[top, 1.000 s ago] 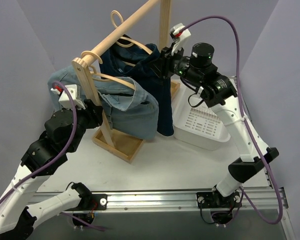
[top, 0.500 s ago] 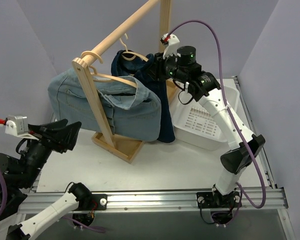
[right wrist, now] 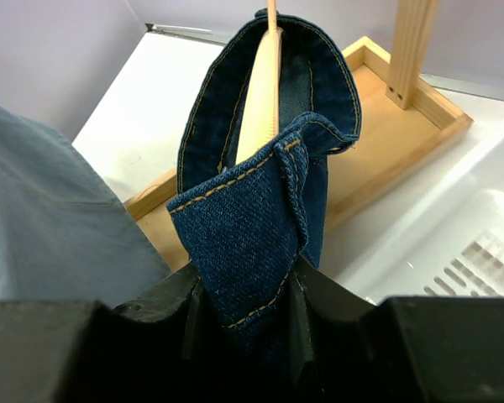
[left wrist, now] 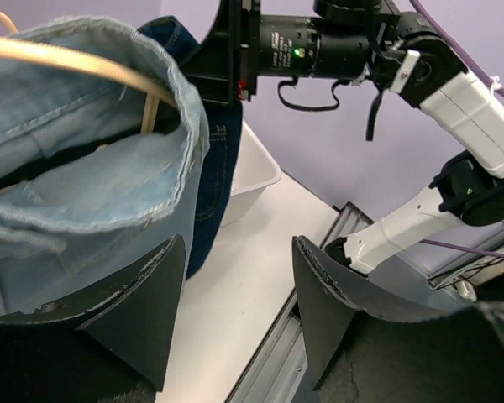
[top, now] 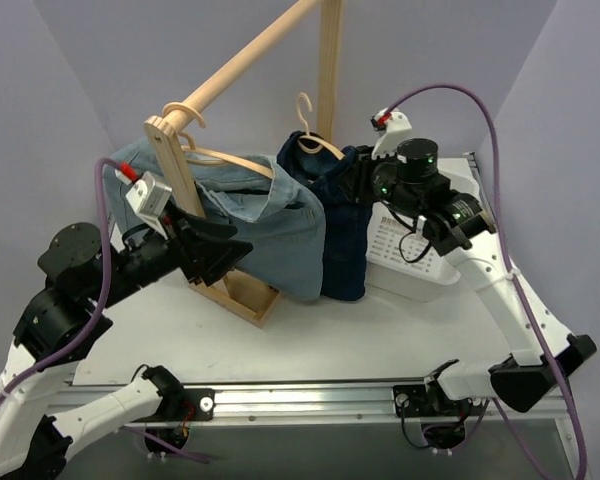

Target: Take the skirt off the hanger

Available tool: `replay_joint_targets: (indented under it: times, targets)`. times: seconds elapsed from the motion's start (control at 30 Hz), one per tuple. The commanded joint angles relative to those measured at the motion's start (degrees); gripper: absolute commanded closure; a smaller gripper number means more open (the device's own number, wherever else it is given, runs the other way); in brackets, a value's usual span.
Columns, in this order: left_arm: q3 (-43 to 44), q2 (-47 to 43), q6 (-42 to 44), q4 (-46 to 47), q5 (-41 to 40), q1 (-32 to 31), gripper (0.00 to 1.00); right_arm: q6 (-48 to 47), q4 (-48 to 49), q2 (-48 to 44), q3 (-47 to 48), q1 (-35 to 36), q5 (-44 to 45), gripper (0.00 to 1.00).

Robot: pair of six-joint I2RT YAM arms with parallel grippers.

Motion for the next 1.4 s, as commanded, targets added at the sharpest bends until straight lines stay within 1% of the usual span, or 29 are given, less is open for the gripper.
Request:
replay_joint_targets:
  times: [0.0,0.07,0.13,0.17,0.23,0.27,0.3,0.37,0.4,0.47,0.6,0.7,0.77,0.87,0.9,0.93,0.97,1.0,1.07,1.17,1.37]
  targets:
    - [4.90,1.73,-1.59,5.60,3.84,-0.73,0.37,1.44,2.43,-6.89,-1.18,-0.92,3.00,1.00]
    - [7.09,4.01,-1.06,5.34,3.23,-2.66,0.37,1.62,-0.20,-7.34,-1.45,-1.28,3.44,1.00]
    - [8.86,6.64,0.78,4.90,1.65,-4.77,0.34,1.62,-1.53,-8.39,-1.89,-1.54,4.23,1.00]
    - [11.13,7.79,1.48,4.37,0.17,-7.91,0.33,1.71,-1.62,-8.83,-2.85,-1.80,4.23,1.00]
    - [13.51,11.29,4.73,3.14,-5.72,-12.23,0.33,2.41,-2.49,-10.15,-3.29,-2.07,4.76,1.00]
    - [15.78,12.45,5.96,2.87,-8.09,-16.95,0.32,2.85,-3.02,-10.42,-3.38,-2.16,4.93,1.00]
    - [16.94,13.68,8.41,2.87,-12.20,-19.09,0.31,3.03,-3.55,-10.85,-3.38,-2.16,4.94,1.00]
    - [19.40,16.93,10.62,2.61,-16.00,-23.56,0.30,3.46,-4.87,-11.82,-3.64,-2.24,5.11,1.00]
    - [21.59,17.90,11.85,2.70,-17.15,-24.20,0.27,3.81,-5.39,-12.87,-4.08,-2.16,5.11,1.00]
    - [23.36,20.80,12.65,3.66,-18.13,-24.29,0.26,3.91,-7.06,-14.10,-4.44,-2.16,4.68,1.00]
    - [29.06,26.77,16.69,4.10,-20.15,-24.64,0.27,3.20,-12.15,-17.35,-4.09,-2.24,2.83,1.00]
    - [32.15,30.81,20.29,2.61,-25.15,-24.73,0.27,3.38,-14.35,-20.07,-2.69,-2.16,1.34,1.00]
    - [36.36,33.19,22.48,0.33,-28.57,-24.64,0.26,3.73,-15.06,-21.40,-1.98,-2.24,0.46,1.00]
    - [42.77,37.67,23.20,-3.53,-32.26,-24.64,0.26,4.17,-16.21,-23.95,-1.80,-2.16,-1.91,1.00]
    - [44.36,39.77,24.94,-5.98,-33.59,-24.64,0.27,4.26,-16.73,-25.26,-2.06,-2.16,-3.57,1.00]
    - [47.42,40.67,24.96,-7.22,-35.25,-24.64,0.29,4.26,-17.00,-26.05,-2.85,-2.16,-4.46,1.00]
    - [48.49,41.46,24.78,-8.19,-36.75,-24.56,0.32,4.17,-17.26,-26.85,-3.38,-2.16,-5.43,1.00]
    - [48.94,42.34,24.96,-8.90,-38.85,-24.56,0.32,4.26,-17.61,-28.42,-3.90,-2.16,-6.13,1.00]
    - [47.90,42.43,24.96,-8.47,-40.36,-24.56,0.31,4.61,-18.23,-30.44,-4.78,-2.16,-7.19,1.00]
    - [45.61,41.73,25.05,-6.10,-41.33,-24.56,0.30,5.22,-19.37,-32.73,-5.23,-2.07,-7.90,1.00]
    - [46.83,43.05,26.80,-6.18,-42.83,-24.56,0.31,5.66,-18.58,-35.99,-4.97,-2.07,-13.16,1.00]
